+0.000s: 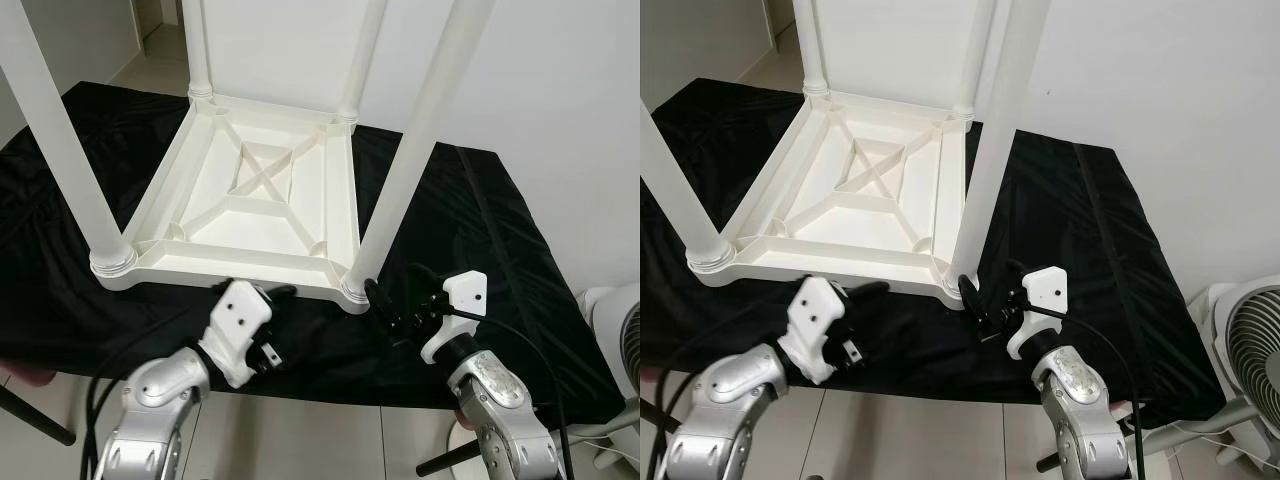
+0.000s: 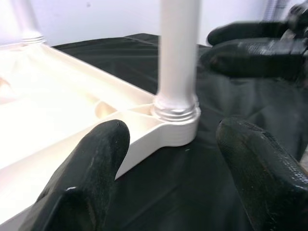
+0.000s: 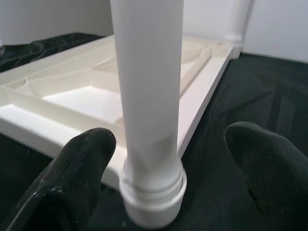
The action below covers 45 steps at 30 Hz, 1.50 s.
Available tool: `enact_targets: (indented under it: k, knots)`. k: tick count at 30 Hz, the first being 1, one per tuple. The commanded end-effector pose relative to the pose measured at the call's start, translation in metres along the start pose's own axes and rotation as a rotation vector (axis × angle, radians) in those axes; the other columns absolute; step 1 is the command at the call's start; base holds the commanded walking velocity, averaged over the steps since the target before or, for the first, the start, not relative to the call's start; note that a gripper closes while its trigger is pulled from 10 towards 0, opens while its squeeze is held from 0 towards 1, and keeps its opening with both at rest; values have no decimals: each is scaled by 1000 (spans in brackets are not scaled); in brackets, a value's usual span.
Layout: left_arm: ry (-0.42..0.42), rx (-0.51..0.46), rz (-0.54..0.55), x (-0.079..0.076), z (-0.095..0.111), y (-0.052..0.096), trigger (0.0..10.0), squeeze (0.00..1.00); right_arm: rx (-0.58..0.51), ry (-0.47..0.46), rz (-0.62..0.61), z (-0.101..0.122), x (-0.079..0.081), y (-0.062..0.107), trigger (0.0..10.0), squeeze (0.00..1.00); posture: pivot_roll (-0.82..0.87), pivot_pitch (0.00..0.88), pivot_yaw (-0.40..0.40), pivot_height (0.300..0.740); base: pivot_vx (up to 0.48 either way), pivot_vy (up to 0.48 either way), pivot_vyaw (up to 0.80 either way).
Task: Building children table
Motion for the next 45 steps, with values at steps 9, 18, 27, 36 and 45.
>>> enact_targets:
  k: [9,18,27,36,45]
  knots:
    - [6,39,162,44,-4,29,10000,0,-53,10,-26,10,0,-18,10000,0,15,39,-125,740,0,0,0]
    - [-17,-60,277,81,22,26,10000,0,-64,38,-66,11,-4,-32,10000,0,20,43,-125,740,0,0,0]
    - [15,-148,174,63,43,7,10000,0,-72,45,-85,16,-5,-42,10000,0,20,42,-133,740,0,0,0]
    - [16,-193,83,54,56,-6,10000,0,-79,20,-120,22,9,-64,10000,0,23,35,-154,740,0,0,0]
    - [35,-216,40,47,64,-15,10000,0,-59,-33,-183,17,18,-71,10000,0,20,45,-156,740,0,0,0]
Point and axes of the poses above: a point about 5 cm out from each wrist's last joint towards the gripper, its own y axis pointing back from the gripper into the wrist, its own z axis along the axis of the wrist's last joint, x = y × z, the point moved 5 cm from there along -y, pointing out of the wrist towards the gripper, and after that the axes turned 7 degrees about -y, right-handed, at the moved point
